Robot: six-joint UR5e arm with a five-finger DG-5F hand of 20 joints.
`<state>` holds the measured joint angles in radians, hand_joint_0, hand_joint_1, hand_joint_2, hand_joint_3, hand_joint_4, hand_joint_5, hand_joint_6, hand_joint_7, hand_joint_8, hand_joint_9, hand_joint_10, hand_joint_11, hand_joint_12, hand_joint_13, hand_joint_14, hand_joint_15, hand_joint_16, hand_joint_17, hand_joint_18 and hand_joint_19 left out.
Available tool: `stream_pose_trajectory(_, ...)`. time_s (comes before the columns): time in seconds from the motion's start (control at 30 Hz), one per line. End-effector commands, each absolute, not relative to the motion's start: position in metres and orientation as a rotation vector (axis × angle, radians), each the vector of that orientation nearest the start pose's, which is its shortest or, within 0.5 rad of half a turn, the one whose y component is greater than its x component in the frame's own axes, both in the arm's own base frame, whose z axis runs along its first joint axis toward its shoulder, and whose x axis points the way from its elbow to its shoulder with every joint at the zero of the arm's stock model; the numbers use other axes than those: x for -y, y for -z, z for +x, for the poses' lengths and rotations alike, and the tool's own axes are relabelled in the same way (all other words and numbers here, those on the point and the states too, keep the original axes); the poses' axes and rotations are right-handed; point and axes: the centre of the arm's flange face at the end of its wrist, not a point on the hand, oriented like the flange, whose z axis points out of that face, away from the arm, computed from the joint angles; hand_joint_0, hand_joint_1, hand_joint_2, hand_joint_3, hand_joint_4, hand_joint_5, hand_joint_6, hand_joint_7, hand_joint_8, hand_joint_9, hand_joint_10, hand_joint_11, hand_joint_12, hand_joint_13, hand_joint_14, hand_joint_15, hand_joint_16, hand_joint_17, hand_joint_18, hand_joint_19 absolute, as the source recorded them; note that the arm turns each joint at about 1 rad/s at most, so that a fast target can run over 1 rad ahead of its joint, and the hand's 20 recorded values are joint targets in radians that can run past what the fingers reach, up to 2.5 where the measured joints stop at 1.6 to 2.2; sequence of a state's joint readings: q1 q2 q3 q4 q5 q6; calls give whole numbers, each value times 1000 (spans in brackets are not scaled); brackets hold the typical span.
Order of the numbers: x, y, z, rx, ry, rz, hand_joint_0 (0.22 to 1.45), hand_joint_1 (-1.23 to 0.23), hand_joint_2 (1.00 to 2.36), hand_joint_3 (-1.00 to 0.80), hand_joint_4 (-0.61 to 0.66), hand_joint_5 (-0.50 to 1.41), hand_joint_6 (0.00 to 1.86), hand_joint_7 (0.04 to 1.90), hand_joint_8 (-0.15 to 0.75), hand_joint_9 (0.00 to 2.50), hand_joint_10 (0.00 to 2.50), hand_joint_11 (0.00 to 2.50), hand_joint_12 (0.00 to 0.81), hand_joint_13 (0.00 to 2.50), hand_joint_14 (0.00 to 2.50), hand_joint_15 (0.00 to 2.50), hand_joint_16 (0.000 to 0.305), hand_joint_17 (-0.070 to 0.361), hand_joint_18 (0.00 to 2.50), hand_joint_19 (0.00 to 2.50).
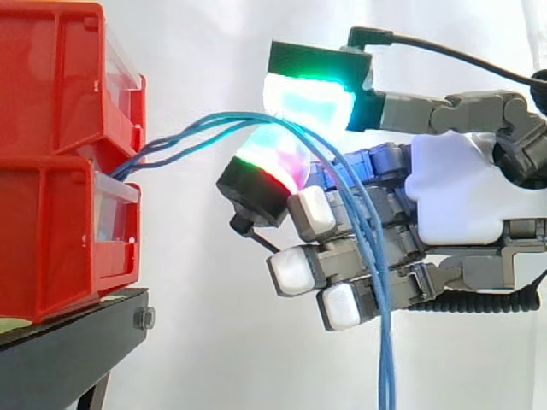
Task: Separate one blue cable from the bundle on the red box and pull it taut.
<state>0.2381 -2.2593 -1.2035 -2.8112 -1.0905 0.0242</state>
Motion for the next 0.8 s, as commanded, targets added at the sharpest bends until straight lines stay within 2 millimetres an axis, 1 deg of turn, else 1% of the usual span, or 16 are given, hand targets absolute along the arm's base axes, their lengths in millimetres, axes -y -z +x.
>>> stream_pose_trajectory(0.0,1,-268,753,-1007,-1054,1324,613,-451,1006,-244,188,-151,820,1128,400,1116,15,585,434,1027,12,421,64,144,868,615)
stream_pose_trajectory(0.13,1,-268,753,-994,-1043,1329,605,-421,1008,-286,187,-150,815,1137,395,1116,14,597,427,1020,12,424,62,140,857,626)
stream_pose_trajectory(0.33,1,-269,753,-993,-1044,1329,594,-445,1009,-300,198,-149,810,1152,398,1119,16,610,422,1021,11,430,61,137,850,642)
stream_pose_trajectory(0.43,0,-269,753,-993,-1044,1329,573,-442,1009,-350,192,-152,805,1182,377,1105,17,618,403,1001,12,452,56,126,810,668)
stream_pose_trajectory(0.6,-1,-268,753,-994,-1043,1331,541,-430,1003,-453,200,-152,807,1173,382,1115,15,610,407,1012,13,445,57,129,829,654)
stream_pose_trajectory(0.7,-1,-268,753,-994,-1043,1331,529,-447,1001,-483,207,-151,808,1166,393,1123,15,616,410,1022,11,446,58,130,840,649)
stream_pose_trajectory(0.77,-1,-268,753,-997,-1041,1332,518,-516,1000,-494,219,-152,811,1175,396,1128,15,625,415,1028,11,445,58,131,838,638)
